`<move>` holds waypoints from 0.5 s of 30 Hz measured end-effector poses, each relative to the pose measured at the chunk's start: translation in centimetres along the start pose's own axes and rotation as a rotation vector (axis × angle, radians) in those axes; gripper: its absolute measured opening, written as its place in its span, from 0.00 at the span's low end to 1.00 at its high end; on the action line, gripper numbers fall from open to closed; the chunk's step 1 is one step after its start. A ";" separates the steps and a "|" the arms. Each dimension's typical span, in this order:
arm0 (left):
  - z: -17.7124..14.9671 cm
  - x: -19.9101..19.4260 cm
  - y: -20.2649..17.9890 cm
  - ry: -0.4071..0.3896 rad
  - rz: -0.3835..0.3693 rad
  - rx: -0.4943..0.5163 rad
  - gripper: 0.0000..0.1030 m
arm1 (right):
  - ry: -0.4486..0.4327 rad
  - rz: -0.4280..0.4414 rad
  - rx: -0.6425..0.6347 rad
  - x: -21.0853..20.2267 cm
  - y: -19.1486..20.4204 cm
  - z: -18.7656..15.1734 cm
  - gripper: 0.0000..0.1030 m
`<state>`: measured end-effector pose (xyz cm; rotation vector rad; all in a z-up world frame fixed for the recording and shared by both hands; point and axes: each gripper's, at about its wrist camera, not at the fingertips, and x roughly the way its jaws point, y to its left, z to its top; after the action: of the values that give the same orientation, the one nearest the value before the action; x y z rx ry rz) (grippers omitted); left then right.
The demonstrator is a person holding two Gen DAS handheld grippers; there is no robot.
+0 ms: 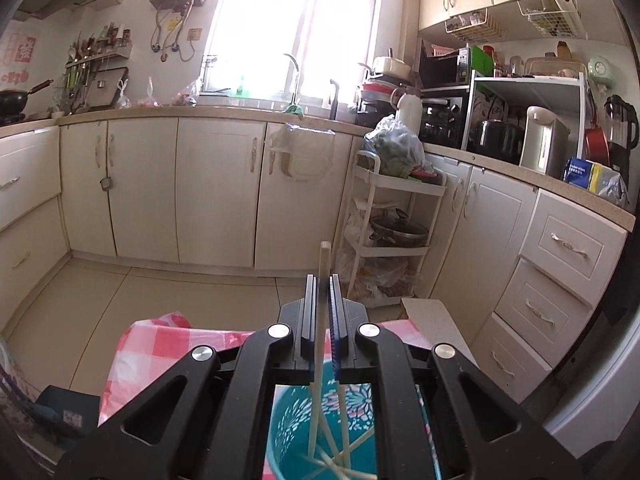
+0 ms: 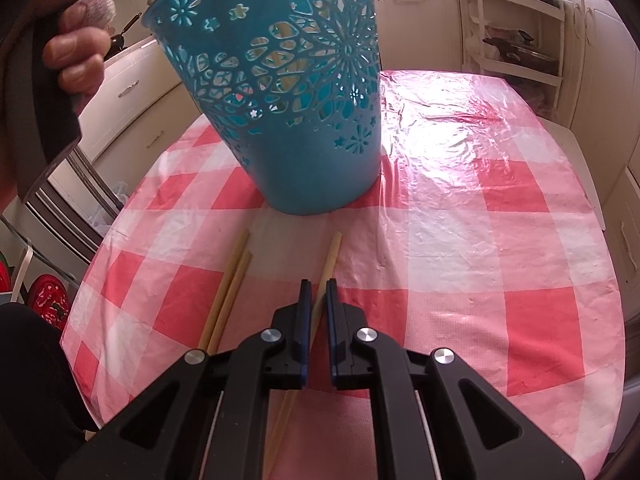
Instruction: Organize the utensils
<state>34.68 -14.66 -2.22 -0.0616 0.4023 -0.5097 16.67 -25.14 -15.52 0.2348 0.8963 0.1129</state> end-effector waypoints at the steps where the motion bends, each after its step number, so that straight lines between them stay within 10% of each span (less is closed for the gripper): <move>1: -0.4 -0.4 0.3 0.013 0.004 0.000 0.14 | -0.001 -0.002 -0.002 0.0 0.0 0.0 0.07; 9: -3.5 -6.5 4.2 0.047 0.109 -0.053 0.63 | -0.005 -0.034 -0.035 0.0 0.6 -0.2 0.07; 15: -10.4 -5.4 7.9 0.303 0.243 -0.080 0.78 | -0.007 -0.077 -0.078 0.1 1.3 -0.3 0.07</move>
<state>29.94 -4.70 -11.07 -0.0123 0.7168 -0.2622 16.49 -23.77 -15.45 0.1277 0.8909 0.0748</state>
